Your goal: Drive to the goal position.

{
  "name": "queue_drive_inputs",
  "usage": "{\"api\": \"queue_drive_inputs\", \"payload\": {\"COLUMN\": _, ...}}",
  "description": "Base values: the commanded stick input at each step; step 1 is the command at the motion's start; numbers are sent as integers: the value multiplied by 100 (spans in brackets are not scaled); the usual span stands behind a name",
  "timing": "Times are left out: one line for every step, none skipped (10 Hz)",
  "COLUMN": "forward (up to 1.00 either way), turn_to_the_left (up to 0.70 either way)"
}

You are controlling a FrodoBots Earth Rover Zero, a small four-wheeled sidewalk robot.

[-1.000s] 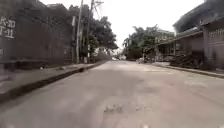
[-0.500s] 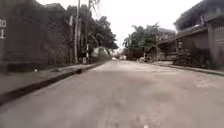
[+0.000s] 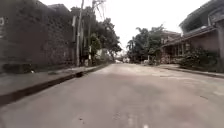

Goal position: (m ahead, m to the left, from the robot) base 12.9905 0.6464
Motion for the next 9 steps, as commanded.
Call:
{"api": "queue_drive_inputs", "payload": {"forward": 85, "turn_to_the_left": 9}}
{"api": "queue_drive_inputs", "payload": {"forward": 85, "turn_to_the_left": 4}}
{"api": "queue_drive_inputs", "payload": {"forward": 85, "turn_to_the_left": 1}}
{"api": "queue_drive_inputs", "payload": {"forward": 85, "turn_to_the_left": 0}}
{"api": "queue_drive_inputs", "payload": {"forward": 85, "turn_to_the_left": 0}}
{"api": "queue_drive_inputs", "payload": {"forward": 85, "turn_to_the_left": 0}}
{"api": "queue_drive_inputs", "payload": {"forward": 85, "turn_to_the_left": 0}}
{"api": "queue_drive_inputs", "payload": {"forward": 85, "turn_to_the_left": 0}}
{"api": "queue_drive_inputs", "payload": {"forward": 85, "turn_to_the_left": 0}}
